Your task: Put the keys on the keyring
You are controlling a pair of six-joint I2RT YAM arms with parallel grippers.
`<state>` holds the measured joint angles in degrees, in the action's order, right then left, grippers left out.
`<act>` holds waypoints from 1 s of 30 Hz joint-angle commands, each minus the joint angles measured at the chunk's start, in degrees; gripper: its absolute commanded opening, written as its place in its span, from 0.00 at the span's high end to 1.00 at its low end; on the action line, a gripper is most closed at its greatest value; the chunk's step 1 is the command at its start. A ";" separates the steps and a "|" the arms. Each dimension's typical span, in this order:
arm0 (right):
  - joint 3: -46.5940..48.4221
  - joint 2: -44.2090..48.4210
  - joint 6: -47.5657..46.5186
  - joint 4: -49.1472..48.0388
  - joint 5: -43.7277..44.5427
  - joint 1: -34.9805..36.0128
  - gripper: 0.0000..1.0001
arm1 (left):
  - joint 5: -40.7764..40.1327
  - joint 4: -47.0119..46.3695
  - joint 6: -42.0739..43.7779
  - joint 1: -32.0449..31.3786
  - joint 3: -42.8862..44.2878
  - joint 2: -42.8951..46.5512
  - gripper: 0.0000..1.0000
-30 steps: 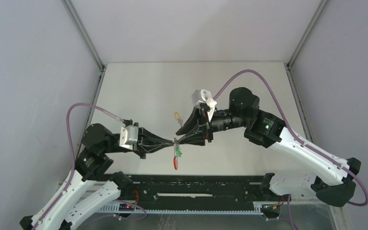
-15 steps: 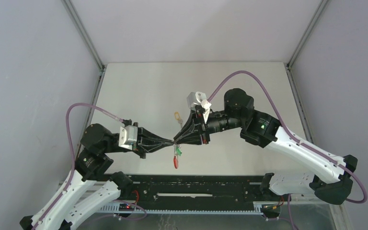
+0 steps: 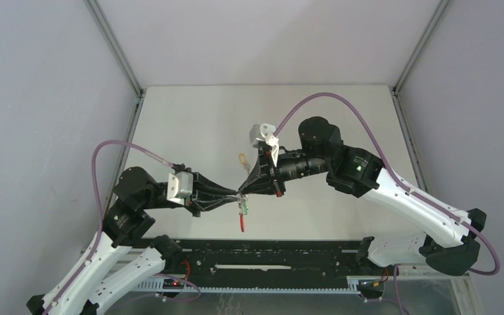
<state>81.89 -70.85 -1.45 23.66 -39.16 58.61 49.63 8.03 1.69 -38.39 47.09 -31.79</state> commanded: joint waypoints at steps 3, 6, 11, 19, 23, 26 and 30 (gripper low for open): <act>5.87 -1.37 -4.08 11.97 5.68 1.38 1.00 | -1.30 9.80 10.55 -0.22 5.64 -0.94 0.79; 8.46 -2.74 -5.52 16.15 7.38 2.37 1.00 | -1.37 13.56 13.53 -0.26 7.12 -2.10 0.81; 13.23 -5.53 -7.06 21.25 9.47 3.66 1.00 | -0.33 17.36 16.41 -0.22 8.73 -4.06 0.86; 18.84 -9.20 -9.08 26.99 11.22 5.30 1.00 | 1.03 22.02 20.39 -0.23 10.50 -5.30 0.75; 20.91 -10.68 -9.74 29.16 11.48 5.87 1.00 | 1.97 21.98 20.89 -0.28 10.48 -5.44 0.75; 22.24 -11.71 -10.18 30.50 11.74 6.24 1.00 | 2.21 22.00 21.02 -0.21 10.41 -5.45 0.75; 23.36 -12.65 -10.41 31.25 11.74 6.51 1.00 | 2.51 22.61 21.64 -0.36 10.44 -5.63 0.75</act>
<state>101.95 -83.05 -10.59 53.87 -27.70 64.45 50.39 30.33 21.56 -38.41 54.22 -37.12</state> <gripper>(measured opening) 0.007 0.254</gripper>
